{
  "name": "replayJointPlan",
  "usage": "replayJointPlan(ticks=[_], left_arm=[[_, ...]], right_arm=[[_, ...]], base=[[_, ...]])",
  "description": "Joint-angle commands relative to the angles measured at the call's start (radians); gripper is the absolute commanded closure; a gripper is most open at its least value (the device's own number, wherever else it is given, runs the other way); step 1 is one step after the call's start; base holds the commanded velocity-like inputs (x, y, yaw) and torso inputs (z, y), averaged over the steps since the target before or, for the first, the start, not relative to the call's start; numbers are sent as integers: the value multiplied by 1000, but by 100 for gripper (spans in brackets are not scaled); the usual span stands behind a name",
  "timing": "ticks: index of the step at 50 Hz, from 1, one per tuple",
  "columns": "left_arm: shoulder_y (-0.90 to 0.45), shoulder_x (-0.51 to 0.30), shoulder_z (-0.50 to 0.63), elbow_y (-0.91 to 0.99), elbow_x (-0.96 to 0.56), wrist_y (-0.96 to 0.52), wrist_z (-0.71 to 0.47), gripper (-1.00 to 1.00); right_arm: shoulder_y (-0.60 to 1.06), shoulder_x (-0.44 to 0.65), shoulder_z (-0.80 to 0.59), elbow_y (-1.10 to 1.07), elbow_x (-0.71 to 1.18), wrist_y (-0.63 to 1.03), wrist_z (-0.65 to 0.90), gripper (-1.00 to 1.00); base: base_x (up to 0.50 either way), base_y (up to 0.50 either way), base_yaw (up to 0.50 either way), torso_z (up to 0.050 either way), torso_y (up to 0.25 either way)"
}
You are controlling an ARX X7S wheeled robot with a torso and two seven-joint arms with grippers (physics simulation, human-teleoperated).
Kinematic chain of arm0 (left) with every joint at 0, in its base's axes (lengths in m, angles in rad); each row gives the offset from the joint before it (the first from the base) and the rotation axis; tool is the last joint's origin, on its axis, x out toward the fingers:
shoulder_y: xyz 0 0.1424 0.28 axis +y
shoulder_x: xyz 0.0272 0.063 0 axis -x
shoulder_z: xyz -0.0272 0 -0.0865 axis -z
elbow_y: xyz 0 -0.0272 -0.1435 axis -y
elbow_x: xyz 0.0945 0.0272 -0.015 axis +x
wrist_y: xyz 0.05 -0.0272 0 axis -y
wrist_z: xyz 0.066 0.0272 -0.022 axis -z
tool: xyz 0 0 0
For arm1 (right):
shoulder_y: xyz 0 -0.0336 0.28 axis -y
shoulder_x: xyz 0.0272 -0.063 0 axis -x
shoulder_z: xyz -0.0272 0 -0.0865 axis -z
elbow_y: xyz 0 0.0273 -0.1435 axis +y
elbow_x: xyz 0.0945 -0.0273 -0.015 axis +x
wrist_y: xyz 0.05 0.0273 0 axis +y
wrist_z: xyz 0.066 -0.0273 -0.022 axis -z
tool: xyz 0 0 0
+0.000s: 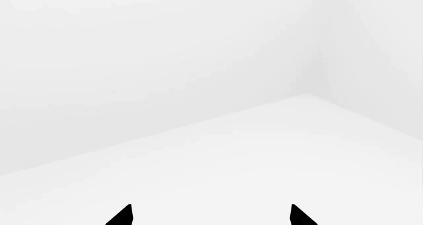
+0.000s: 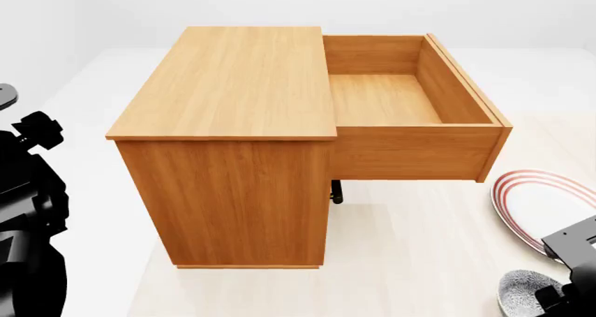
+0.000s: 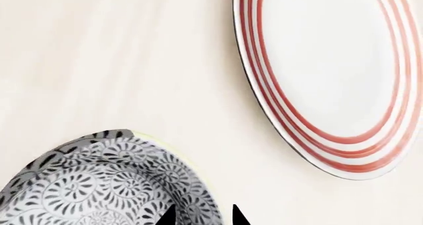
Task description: Open the top drawer of the cabinet and put the bowl in it.
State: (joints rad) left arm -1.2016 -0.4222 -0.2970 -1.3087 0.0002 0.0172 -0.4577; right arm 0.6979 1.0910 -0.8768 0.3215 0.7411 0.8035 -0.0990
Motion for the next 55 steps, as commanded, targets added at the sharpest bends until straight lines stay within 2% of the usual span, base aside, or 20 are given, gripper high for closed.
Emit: replayJointPlan(ticks=[1, 8, 15, 22, 44, 55], left_arm=[[-3, 1, 1, 0, 0, -1, -1, -100], [-3, 2, 3, 0, 0, -2, -2, -100], [-6, 2, 5, 0, 1, -4, -4, -100], [-5, 2, 5, 0, 0, -4, -4, -100], [3, 0, -2, 0, -1, -2, -4, -100], [2, -2, -4, 0, -1, -3, -3, -100]], right_arm=[[-23, 9, 12, -30, 28, -18, -26, 100], [-29, 19, 66, -33, 102, -31, -23, 100], [-33, 38, 209, -24, 273, -69, 30, 100], [-34, 50, 296, -14, 381, -87, 69, 100], [-40, 88, 405, -29, 507, -102, 162, 100], [-4, 104, 505, -31, 592, -129, 305, 100]], base=[[0, 0, 0, 0, 0], [0, 0, 0, 0, 0], [0, 0, 0, 0, 0], [0, 0, 0, 0, 0], [0, 0, 0, 0, 0], [0, 0, 0, 0, 0]])
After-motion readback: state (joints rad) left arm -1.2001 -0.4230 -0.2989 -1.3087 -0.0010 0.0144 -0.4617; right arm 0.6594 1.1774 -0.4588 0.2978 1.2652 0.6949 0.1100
